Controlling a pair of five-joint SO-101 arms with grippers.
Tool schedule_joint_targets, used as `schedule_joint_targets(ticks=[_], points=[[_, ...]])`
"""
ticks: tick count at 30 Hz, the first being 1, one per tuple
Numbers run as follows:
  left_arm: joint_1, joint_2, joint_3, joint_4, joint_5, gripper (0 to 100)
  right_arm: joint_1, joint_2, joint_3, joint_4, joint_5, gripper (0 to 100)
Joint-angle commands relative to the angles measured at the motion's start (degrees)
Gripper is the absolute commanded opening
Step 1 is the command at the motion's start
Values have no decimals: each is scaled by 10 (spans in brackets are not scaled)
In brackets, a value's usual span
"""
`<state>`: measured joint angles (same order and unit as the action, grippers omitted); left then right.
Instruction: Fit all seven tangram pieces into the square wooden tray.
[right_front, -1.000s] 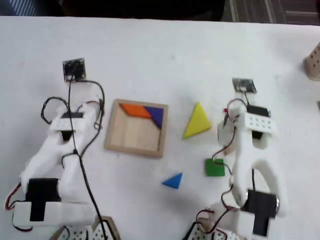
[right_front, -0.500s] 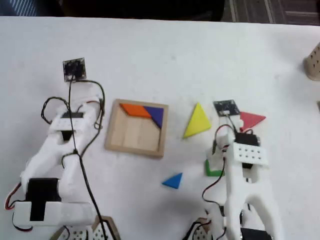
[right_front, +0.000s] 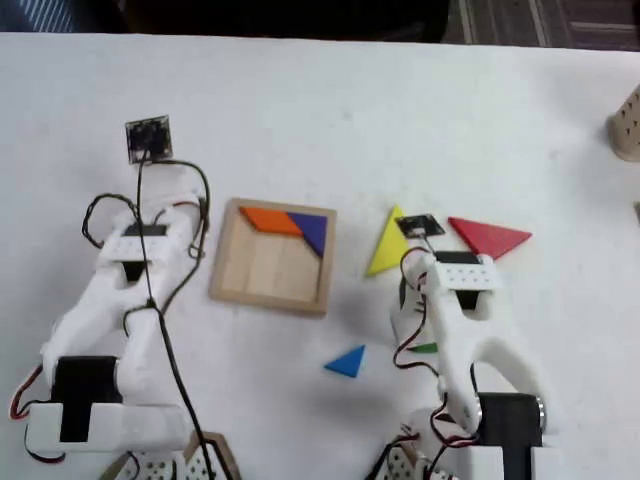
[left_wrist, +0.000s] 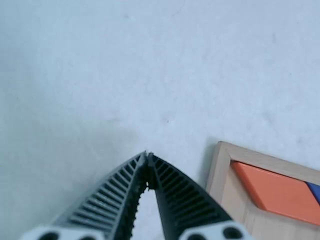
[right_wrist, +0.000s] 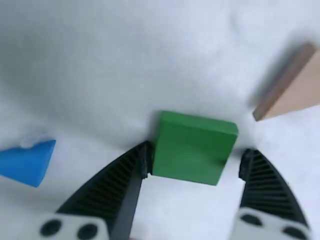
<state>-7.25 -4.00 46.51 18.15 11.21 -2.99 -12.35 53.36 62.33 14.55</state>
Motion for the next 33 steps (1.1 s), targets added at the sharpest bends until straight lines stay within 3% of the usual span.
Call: schedule_joint_targets(ticks=[1,8,25,33], points=[[-6,0,-28,-13,4,24,5,1,-28,-9,16,269],[-7,0,-27,-12,4,24,6,1,-29,-28,17,138],[-8,0,-26,-12,4,24,50,-136,18,-46,12,136],[-8,0,-26,-12,4,24,105,-140,17,-79,11,137]])
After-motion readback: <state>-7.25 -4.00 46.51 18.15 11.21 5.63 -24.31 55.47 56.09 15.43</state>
